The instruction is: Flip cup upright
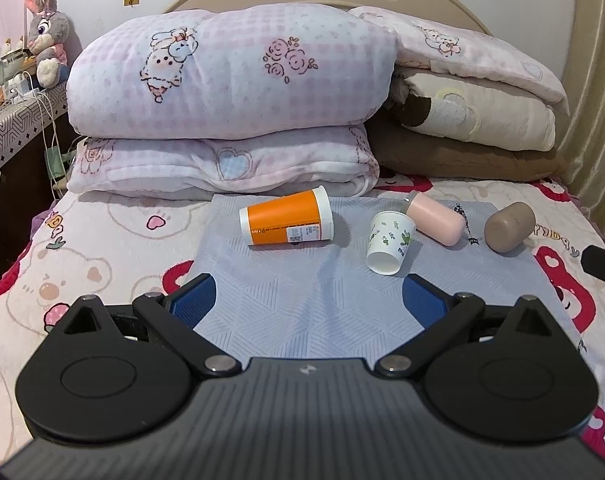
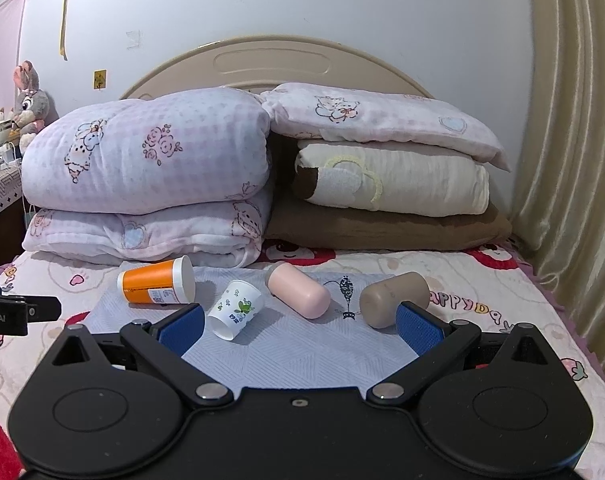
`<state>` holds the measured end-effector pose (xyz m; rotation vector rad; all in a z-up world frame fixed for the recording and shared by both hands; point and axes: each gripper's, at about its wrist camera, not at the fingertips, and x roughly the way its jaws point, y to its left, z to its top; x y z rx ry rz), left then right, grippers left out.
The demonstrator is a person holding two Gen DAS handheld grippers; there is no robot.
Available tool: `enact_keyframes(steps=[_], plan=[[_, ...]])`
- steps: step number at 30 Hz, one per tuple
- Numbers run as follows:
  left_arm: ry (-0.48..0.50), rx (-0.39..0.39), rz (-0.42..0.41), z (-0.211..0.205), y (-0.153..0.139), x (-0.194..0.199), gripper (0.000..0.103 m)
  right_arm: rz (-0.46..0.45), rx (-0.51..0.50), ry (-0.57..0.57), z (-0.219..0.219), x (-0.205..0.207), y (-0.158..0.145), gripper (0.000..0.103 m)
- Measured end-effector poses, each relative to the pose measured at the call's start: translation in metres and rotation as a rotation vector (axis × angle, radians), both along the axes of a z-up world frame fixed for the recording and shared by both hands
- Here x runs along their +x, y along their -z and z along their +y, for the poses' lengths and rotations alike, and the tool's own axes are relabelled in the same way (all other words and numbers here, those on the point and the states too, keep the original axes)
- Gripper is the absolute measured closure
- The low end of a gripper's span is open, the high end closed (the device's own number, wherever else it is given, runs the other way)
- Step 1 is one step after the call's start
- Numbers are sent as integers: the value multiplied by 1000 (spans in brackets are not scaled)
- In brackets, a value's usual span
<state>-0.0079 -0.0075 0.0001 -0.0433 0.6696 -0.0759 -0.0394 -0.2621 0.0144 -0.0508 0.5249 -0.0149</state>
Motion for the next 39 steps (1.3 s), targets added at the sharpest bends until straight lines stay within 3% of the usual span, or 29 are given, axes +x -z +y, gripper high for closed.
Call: enact_keyframes(steps=[12,19,24,28,31,35,39], plan=[[-2,-1,15,1,7,0,2,7,6,4,-2,1,2,0],[26,0,78,-12,8,9,2,6,4,-6,-4,4,1,0],[48,-12,152,-32,-1,36,2,-20,66,-92,-24,17,-8,0],[47,12,167,-54,-7,62,2,-14,103,-167,-47,43,-10,0],[46,24,178,-74,-2,88,2,10,142,-283,-65,67,-1,0],[70,12,211,-101,17,122,2,157,241,-396,-88,115,23,1],[113,-10,268,-125,44,153,4,214,168,-446,-91,158,48,7]])
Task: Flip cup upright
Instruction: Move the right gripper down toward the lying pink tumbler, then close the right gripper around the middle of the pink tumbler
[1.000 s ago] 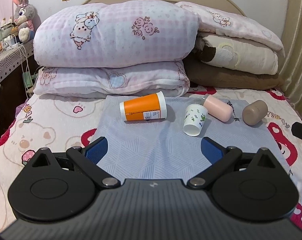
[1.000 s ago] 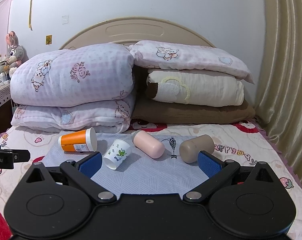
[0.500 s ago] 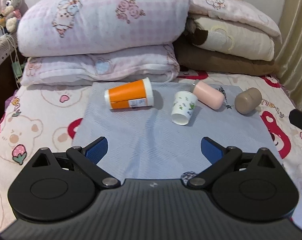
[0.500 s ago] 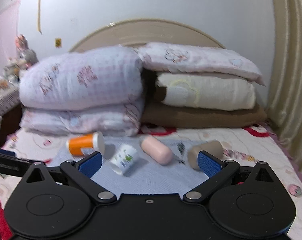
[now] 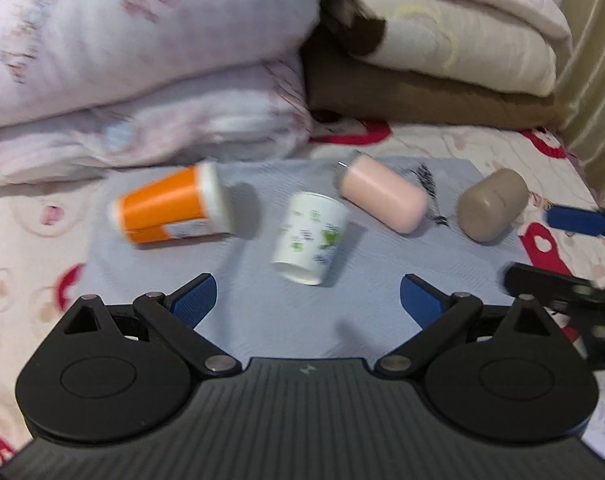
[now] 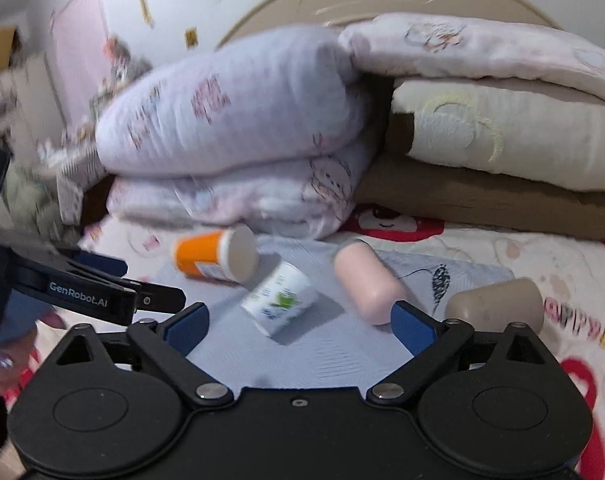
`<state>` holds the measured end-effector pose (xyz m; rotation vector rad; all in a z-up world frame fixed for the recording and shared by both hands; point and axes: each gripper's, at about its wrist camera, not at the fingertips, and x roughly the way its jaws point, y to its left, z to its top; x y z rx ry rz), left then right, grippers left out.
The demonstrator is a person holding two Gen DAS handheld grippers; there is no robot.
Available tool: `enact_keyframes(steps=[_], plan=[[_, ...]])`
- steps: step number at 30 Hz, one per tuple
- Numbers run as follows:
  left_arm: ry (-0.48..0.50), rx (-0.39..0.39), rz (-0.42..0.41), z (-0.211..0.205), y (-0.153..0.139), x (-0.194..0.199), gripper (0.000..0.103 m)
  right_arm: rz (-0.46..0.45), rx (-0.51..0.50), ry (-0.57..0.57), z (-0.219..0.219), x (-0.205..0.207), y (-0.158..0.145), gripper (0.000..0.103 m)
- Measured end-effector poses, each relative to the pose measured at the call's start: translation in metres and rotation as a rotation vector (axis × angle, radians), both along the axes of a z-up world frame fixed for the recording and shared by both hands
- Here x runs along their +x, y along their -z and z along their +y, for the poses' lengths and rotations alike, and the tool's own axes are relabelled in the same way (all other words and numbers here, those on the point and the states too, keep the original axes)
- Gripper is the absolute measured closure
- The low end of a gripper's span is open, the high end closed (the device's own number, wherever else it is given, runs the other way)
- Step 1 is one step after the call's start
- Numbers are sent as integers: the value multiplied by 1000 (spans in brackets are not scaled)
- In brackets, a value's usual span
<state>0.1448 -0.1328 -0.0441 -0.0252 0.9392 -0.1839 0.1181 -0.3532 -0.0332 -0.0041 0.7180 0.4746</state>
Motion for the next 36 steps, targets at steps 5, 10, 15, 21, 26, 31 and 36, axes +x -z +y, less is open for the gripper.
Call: enact_keyframes(steps=[5,10,15,21,26,31,36], plan=[[22,-44,16,-26,28,36,6,22,-135,-94,9,43,34,15],[49,-79,2,-41,43,68,6,15,-239,-178,17,71,69,20],[65,-83,-3,-50,50,90,6,-23,-314,-186,23,92,94,20],[61,-85,8,-48,55,100,6,-24,-354,-185,31,117,115,20],[17,-88,2,-34,52,101,6,-19,-369,-160,36,136,129,26],[-4,-90,4,-20,47,98,6,5,-334,-146,40,138,128,35],[4,-93,0,-17,41,82,6,52,-304,-103,40,133,124,36]])
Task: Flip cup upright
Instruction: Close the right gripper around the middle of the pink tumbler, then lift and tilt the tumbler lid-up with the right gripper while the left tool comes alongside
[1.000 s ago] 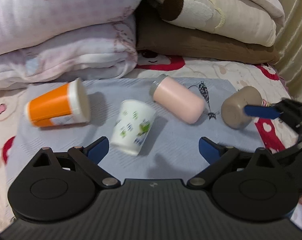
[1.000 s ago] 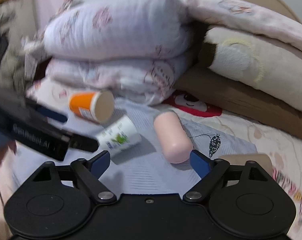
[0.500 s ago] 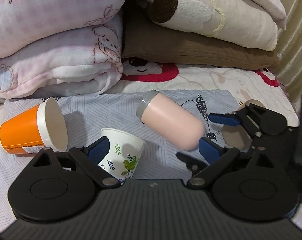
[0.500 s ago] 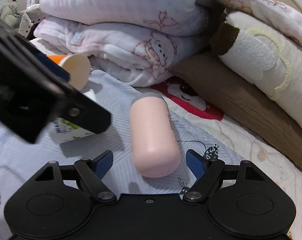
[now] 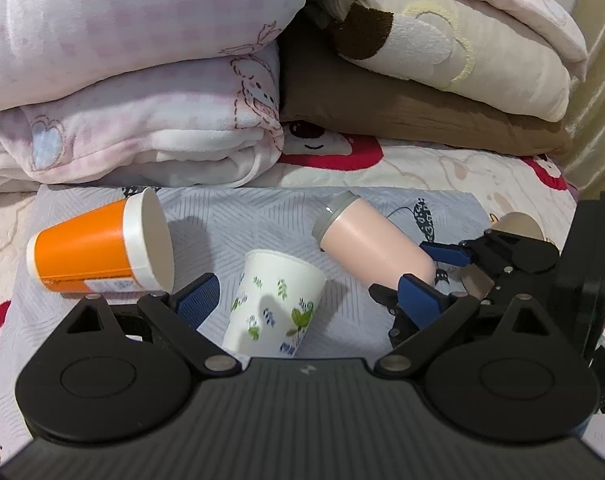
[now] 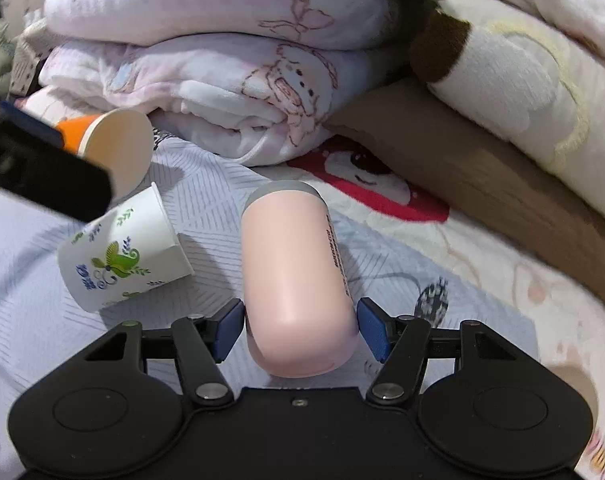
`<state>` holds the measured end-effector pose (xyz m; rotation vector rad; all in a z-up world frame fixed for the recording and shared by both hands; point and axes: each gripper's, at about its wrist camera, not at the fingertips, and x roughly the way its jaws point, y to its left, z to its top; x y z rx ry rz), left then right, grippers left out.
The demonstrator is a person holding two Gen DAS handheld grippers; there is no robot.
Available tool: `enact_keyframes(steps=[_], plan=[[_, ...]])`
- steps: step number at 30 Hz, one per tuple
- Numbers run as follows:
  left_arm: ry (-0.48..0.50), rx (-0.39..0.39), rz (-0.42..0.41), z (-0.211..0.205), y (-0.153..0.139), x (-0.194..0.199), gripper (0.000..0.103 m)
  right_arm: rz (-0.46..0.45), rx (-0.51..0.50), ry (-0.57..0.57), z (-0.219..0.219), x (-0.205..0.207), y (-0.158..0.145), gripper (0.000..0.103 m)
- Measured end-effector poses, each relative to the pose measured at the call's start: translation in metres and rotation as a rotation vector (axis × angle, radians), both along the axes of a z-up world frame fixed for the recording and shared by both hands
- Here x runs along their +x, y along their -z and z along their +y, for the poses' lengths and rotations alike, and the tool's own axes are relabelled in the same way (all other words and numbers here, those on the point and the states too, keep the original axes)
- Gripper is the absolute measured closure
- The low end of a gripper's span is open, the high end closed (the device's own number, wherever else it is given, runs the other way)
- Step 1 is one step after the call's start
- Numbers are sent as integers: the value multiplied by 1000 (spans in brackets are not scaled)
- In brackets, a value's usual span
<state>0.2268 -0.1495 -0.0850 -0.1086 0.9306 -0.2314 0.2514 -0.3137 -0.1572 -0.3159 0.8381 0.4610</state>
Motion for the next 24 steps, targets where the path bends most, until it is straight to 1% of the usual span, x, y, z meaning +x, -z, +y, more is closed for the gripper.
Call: enact_keyframes(steps=[3,8,12,16,18,21,24], plan=[[25,-1,1,0,0,-14,6,51,63,66,-7,-9,-4,36],[43,-43,52,4,8,-32,6,118,137,163,-18,-31,-3,36],[48,-58,67,9,12,-42,6,133,196,209,-27,-49,-3,36],[53,-104,94,17,14,-53,6,164,264,260,-34,-63,-1,36],[54,-102,99,20,15,-58,6,175,307,268,-36,-69,1,36],[54,-90,102,30,15,-66,6,200,342,317,-37,-75,1,36],[55,-116,120,41,17,-74,6,248,388,356,-35,-87,2,36]])
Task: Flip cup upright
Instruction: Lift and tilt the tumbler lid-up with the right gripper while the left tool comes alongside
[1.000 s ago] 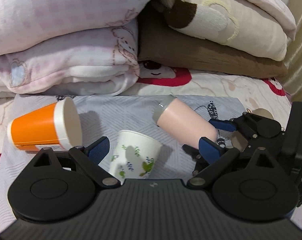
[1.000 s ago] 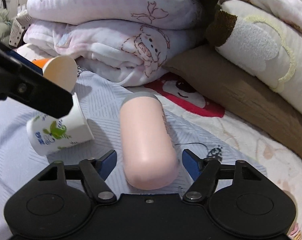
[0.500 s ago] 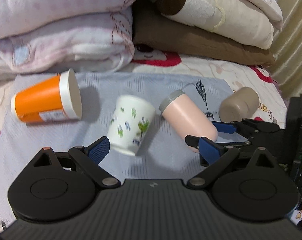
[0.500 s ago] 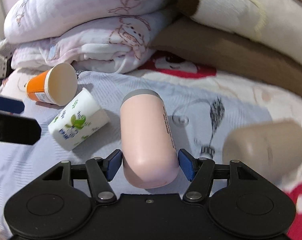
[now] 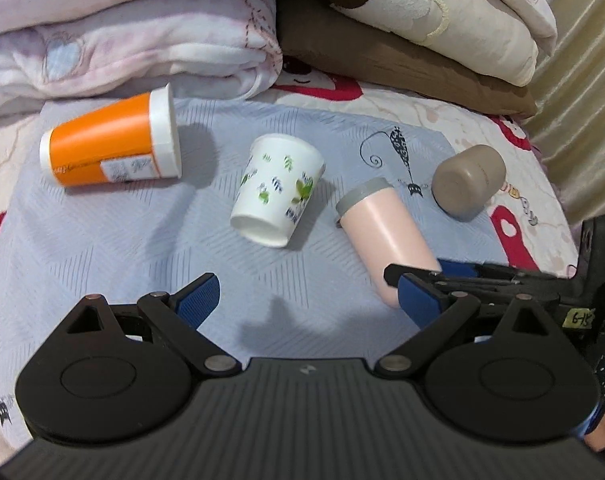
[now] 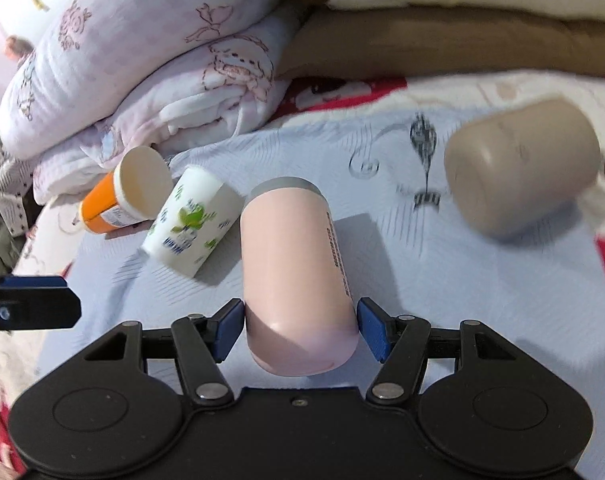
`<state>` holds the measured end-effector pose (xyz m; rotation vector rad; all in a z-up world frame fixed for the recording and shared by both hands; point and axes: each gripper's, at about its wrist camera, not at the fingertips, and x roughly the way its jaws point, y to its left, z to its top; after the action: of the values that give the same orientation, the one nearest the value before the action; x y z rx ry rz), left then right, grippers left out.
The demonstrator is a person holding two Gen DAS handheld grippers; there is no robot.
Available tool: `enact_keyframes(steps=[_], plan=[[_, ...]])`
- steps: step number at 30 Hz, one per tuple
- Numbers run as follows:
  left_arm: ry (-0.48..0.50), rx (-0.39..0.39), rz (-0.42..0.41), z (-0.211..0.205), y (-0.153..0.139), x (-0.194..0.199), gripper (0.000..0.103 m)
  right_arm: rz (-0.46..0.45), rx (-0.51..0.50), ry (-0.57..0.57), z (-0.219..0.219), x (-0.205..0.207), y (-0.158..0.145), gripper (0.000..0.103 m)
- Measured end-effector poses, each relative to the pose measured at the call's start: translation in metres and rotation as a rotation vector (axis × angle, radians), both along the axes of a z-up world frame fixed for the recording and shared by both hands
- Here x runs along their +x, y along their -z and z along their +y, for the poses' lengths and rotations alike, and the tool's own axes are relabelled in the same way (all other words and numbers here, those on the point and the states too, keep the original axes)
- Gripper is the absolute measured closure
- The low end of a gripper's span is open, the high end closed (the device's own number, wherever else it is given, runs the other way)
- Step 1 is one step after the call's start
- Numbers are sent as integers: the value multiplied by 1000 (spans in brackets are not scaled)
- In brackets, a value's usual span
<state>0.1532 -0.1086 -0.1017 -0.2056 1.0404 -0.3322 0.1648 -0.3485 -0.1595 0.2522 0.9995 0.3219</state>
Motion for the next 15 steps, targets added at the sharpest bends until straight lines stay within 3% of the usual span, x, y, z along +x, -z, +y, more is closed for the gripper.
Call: enact_keyframes(steps=[5,10,15], plan=[[7,-82,57,8,16,-14,6,42,60,-15,13,-23,4,36],[8,-86,61,12,29,-23,6,70,124,-7,20,-37,6,36],[2,-154,77,24,43,-23,6,92,166,4,27,-52,10,36]])
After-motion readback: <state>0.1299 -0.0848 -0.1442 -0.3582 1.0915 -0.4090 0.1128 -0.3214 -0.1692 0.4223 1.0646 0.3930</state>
